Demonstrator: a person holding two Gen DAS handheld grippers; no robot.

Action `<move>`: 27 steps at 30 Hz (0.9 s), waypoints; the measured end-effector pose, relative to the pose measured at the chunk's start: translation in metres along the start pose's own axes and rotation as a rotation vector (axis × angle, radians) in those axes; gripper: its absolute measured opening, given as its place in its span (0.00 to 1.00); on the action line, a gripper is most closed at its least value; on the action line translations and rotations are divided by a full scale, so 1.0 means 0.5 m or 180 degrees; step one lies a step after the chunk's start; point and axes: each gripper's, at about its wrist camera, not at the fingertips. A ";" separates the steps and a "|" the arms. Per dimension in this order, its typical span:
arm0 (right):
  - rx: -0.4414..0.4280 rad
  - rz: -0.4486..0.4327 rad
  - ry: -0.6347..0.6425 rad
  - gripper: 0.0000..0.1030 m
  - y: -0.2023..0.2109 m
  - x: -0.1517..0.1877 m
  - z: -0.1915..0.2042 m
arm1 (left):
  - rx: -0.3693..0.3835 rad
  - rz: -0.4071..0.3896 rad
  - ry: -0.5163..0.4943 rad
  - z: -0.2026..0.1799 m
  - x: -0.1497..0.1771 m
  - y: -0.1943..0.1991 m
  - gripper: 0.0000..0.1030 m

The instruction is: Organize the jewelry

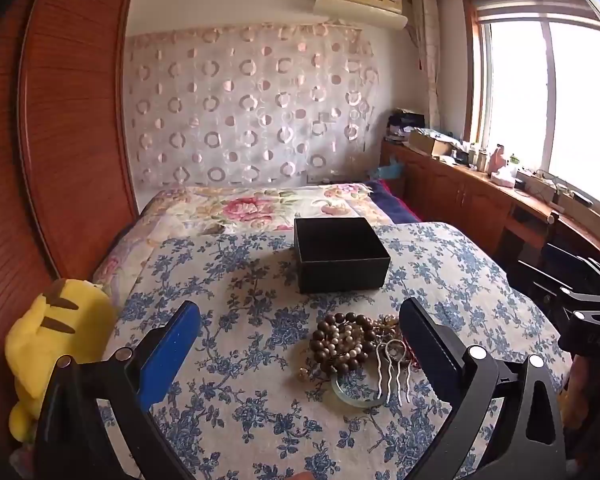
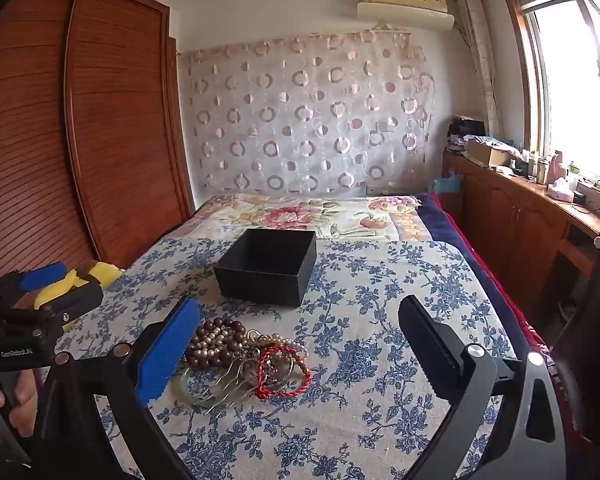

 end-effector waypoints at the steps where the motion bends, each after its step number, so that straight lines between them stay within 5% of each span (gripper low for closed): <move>1: -0.0002 -0.0001 -0.0002 0.98 0.000 0.000 0.000 | 0.0000 0.0000 0.0000 -0.003 -0.002 0.000 0.94; 27: -0.0008 -0.0008 -0.0003 0.98 0.008 -0.004 0.002 | -0.0004 -0.0020 0.0042 0.009 0.002 0.009 0.94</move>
Point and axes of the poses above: each gripper's, at about its wrist camera, not at the fingertips, and y roughly against the way its jaws point, z to its left, x to its underside, and after that the axes turned 13 degrees about -x, right-handed
